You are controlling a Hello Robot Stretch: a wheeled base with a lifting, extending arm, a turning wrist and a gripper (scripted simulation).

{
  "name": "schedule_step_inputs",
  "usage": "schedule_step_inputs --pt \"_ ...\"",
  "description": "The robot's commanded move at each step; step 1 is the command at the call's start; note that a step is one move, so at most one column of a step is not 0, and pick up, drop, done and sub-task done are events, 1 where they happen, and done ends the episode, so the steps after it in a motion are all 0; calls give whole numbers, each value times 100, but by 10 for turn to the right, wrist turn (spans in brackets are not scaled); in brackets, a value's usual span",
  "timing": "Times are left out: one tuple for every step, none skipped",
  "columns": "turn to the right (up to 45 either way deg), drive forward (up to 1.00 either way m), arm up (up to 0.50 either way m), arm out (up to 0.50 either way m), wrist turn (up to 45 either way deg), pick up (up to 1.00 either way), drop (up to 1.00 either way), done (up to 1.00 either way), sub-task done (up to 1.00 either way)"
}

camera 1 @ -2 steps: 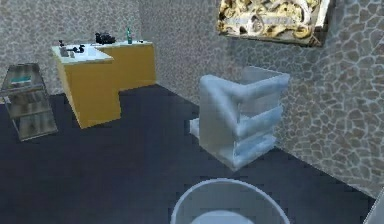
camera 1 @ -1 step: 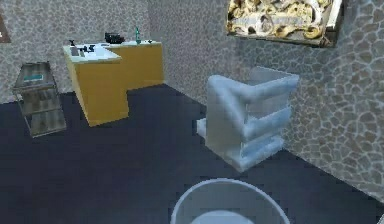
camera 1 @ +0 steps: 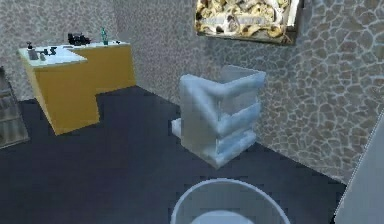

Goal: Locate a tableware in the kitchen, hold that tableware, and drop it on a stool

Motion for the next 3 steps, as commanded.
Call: schedule_step_inputs --pt "0 25 0 0 0 0 0 0 0" --pt "-270 0 0 0 0 0 0 0 0" --pt "0 15 0 0 0 0 0 0 0"
